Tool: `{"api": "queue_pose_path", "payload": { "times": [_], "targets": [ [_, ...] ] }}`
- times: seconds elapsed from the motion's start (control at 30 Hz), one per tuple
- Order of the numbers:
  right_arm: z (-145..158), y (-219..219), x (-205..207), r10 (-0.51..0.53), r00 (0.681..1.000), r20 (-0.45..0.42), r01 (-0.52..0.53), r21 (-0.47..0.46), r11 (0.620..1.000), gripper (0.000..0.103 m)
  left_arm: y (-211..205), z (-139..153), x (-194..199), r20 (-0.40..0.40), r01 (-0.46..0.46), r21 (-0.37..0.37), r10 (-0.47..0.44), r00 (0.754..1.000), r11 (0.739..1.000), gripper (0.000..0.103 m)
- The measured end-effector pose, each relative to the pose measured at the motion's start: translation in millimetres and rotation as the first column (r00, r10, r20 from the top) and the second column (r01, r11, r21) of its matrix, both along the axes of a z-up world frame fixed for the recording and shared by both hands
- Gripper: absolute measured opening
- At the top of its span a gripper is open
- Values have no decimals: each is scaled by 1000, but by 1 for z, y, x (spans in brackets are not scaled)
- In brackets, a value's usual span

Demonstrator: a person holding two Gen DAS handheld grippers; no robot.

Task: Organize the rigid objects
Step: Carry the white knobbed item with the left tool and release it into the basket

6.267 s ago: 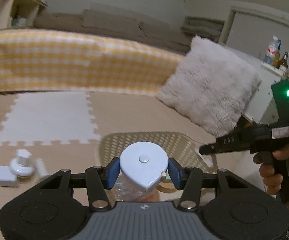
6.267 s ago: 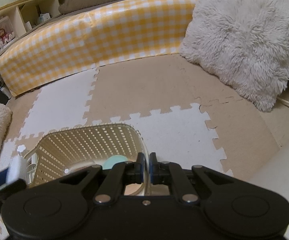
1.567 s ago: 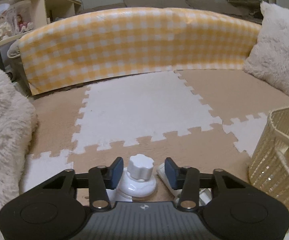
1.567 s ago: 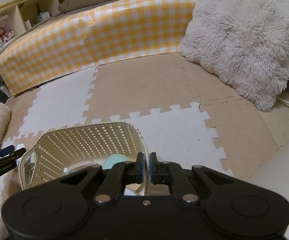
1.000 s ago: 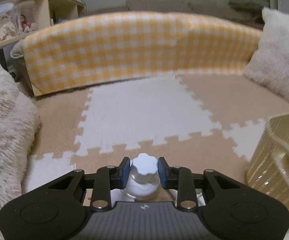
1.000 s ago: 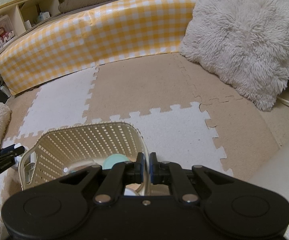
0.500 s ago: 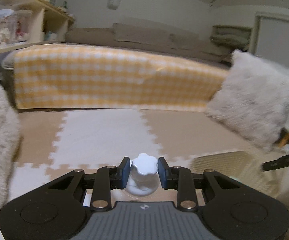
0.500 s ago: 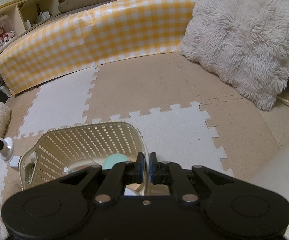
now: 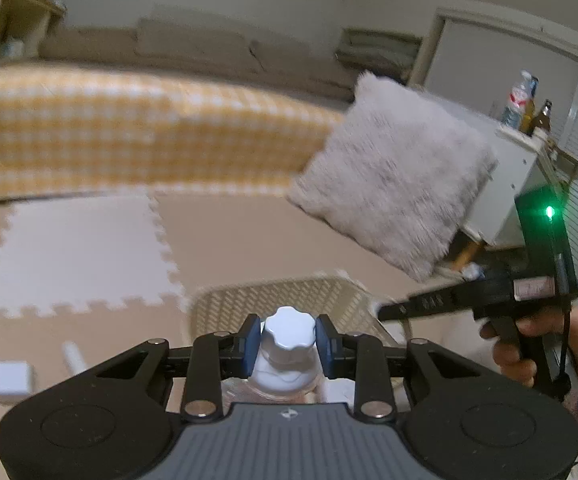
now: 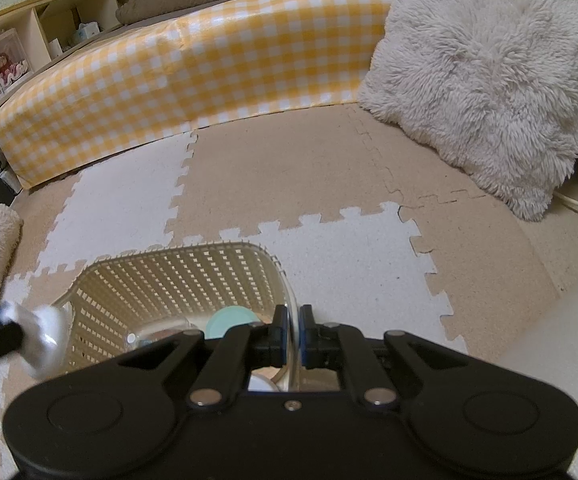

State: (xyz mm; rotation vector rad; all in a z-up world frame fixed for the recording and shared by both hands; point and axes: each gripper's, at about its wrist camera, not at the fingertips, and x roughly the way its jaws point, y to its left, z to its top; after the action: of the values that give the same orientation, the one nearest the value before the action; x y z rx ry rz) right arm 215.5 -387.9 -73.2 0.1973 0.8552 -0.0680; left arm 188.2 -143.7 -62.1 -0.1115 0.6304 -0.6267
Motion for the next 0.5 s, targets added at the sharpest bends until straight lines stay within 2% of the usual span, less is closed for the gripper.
{"api": "queue_pose_path", "payload": {
  "times": [0.2, 0.5],
  "targets": [
    [0, 0, 0, 0, 1000, -1, 0, 0, 1000, 6, -24, -15, 7, -84, 31, 2, -31, 996, 1000, 32],
    [-1, 0, -1, 1, 1000, -1, -1, -1, 1000, 6, -49, -35, 20, -140, 48, 81, -36, 990, 996, 32]
  ]
}}
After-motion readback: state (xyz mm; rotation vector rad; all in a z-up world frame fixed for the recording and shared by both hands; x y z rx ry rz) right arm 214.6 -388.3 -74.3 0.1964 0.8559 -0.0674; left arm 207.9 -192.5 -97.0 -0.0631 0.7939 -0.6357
